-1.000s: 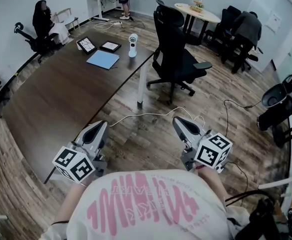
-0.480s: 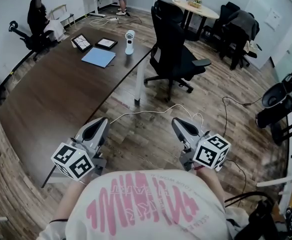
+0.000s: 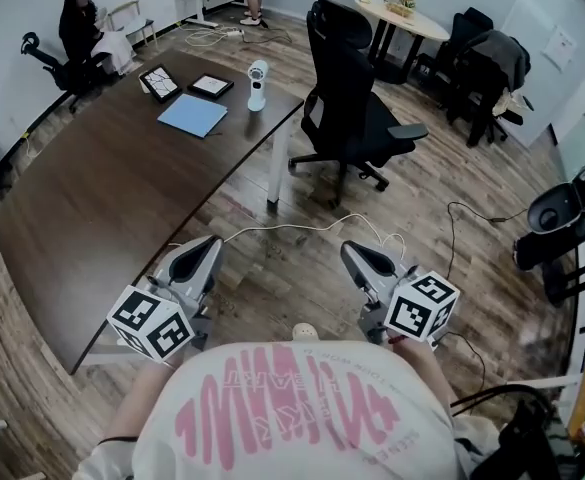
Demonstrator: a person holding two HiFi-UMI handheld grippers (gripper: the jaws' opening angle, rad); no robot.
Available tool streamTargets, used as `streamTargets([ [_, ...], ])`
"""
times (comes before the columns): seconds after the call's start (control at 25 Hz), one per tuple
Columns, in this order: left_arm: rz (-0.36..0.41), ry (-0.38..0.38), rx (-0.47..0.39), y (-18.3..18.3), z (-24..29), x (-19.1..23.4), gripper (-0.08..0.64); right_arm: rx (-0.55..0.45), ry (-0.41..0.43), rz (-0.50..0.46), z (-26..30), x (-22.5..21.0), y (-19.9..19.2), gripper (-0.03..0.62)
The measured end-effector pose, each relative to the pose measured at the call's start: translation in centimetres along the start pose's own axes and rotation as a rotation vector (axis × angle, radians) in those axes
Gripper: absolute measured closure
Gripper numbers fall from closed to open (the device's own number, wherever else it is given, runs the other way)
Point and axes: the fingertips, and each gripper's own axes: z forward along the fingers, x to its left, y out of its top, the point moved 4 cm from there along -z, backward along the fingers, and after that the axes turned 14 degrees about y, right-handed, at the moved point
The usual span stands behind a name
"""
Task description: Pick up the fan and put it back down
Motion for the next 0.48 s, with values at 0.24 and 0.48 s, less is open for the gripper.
streamTargets([
  [0.24,-0.032,0.071,0.008,0.5,3.6,-1.3,0.541,0.038,0.082,-0.017,1.3,-4.6,3.1,0.586],
  [0.48,-0.058,0.155,0.008,-0.1,5.7,-2.1,0.541,0.07,0.15,-0.012,1.9,-8.4,4.7,0.586],
])
